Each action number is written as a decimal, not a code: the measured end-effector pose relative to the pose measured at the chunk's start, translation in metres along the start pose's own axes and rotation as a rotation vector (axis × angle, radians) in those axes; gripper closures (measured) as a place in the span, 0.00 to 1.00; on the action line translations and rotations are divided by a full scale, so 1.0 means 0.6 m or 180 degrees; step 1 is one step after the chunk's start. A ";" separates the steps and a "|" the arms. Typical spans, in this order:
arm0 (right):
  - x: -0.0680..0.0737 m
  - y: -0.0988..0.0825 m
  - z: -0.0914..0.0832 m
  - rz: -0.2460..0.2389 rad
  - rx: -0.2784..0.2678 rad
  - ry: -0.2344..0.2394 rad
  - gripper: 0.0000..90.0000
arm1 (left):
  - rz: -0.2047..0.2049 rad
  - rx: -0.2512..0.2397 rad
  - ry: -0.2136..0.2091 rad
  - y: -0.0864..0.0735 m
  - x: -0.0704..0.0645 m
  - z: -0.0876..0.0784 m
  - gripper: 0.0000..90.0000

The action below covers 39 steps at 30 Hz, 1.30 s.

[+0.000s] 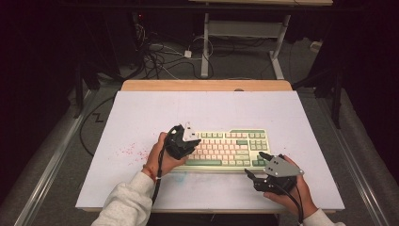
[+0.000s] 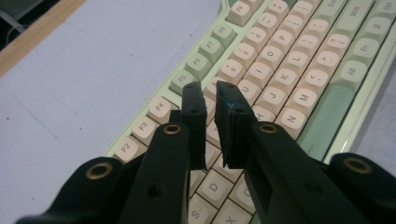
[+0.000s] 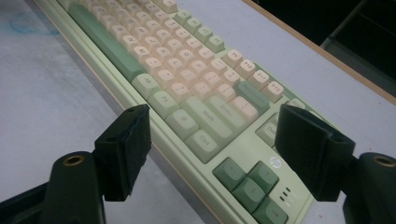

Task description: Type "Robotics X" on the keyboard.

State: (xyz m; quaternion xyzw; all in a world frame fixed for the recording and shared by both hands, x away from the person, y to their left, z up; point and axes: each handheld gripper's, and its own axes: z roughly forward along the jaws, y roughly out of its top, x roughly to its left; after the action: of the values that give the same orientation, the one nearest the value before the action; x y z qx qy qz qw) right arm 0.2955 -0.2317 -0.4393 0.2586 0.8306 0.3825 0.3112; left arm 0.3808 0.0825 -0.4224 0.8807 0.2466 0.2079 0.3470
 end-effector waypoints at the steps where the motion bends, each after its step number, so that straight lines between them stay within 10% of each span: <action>1: -0.001 0.000 0.000 0.0007 0.0008 -0.0015 0.31 | 0.0000 -0.0029 -0.0002 -0.001 0.000 -0.002 0.85; 17: -0.017 0.003 -0.008 0.0184 -0.0048 0.0079 0.55 | 0.0112 -0.0464 0.0309 -0.028 -0.017 -0.053 0.23; 29: -0.040 0.023 -0.007 0.0266 -0.0081 0.0277 0.91 | 0.0135 -0.0473 0.0522 -0.087 -0.020 -0.089 0.20; 39: -0.045 0.049 0.012 0.0262 -0.0050 0.0406 1.00 | 0.0038 -0.0365 0.0503 -0.150 -0.022 -0.108 0.18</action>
State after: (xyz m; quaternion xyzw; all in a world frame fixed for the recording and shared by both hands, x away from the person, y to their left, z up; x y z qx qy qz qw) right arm 0.3243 -0.2299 -0.4109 0.2652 0.8344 0.4172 0.2437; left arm 0.3095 0.1655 -0.4455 0.8417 0.2556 0.2926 0.3750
